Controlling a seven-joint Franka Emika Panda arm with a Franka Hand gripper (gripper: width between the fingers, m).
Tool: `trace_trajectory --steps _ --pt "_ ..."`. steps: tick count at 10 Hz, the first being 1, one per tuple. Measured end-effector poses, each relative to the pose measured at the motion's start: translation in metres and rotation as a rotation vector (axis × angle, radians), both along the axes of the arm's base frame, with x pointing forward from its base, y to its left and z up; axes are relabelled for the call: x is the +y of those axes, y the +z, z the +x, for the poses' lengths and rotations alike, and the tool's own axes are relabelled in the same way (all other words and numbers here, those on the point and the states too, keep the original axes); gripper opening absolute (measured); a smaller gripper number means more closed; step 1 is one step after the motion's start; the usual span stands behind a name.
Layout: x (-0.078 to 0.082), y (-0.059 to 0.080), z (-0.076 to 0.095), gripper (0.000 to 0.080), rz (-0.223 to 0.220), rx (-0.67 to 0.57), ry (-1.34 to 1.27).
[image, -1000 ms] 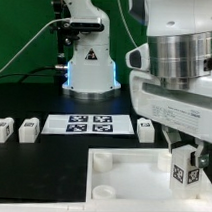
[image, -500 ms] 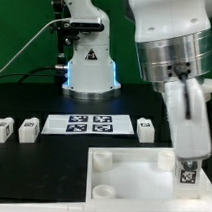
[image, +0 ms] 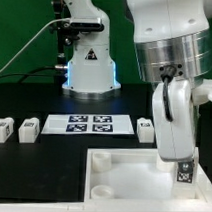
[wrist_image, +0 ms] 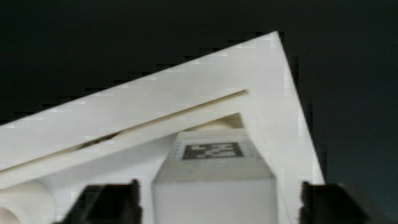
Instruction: Assemble one leg
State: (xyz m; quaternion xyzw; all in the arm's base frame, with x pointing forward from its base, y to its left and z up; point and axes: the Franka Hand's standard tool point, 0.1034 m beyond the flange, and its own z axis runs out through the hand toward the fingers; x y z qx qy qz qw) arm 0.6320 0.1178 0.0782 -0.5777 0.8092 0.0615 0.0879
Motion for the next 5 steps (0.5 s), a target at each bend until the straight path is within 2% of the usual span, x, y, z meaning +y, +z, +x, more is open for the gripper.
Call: trace_trajectory --steps 1,2,3,5 --pt "0.0 0.0 0.0 0.059 0.0 0.0 0.001" --pt "0.0 0.0 0.0 0.059 0.0 0.0 0.001" --pt "0.002 0.0 0.0 0.0638 0.0 -0.003 0.004" --pt "0.013 0.009 -0.008 0.0646 -0.001 -0.03 0.022"
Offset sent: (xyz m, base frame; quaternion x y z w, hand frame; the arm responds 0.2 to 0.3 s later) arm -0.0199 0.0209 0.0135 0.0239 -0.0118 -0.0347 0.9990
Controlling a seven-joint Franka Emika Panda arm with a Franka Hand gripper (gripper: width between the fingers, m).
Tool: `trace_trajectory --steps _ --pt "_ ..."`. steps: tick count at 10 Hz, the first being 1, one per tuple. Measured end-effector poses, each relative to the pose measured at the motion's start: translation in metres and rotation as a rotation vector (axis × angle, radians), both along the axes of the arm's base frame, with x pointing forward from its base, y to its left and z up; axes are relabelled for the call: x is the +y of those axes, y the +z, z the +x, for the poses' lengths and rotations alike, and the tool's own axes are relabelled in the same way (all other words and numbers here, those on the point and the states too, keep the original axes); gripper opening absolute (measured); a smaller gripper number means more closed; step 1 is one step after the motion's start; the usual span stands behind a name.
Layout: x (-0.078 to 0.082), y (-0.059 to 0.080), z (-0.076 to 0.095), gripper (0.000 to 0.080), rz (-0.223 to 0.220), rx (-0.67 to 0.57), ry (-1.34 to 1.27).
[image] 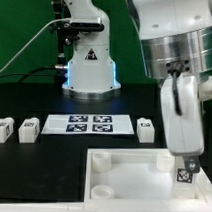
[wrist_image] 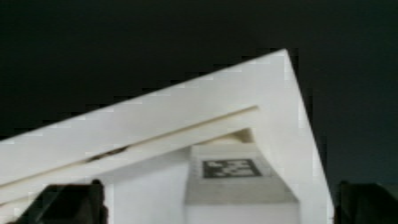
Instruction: Assemble one leg
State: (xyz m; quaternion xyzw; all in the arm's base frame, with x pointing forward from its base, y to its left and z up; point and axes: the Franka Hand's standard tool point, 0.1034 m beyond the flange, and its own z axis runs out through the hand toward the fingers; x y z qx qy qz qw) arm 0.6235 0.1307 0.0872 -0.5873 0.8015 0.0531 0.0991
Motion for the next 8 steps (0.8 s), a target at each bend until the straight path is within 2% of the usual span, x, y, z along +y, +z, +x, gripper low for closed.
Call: trace_trajectory --steps 2,3,8 --pt "0.009 0.008 -0.009 0.0649 0.002 -0.004 0.015" --pt "0.014 0.006 -0.012 0.0649 0.0 -0.003 0.025" --pt "0.013 0.005 -0.012 0.0649 -0.002 -0.004 0.031"
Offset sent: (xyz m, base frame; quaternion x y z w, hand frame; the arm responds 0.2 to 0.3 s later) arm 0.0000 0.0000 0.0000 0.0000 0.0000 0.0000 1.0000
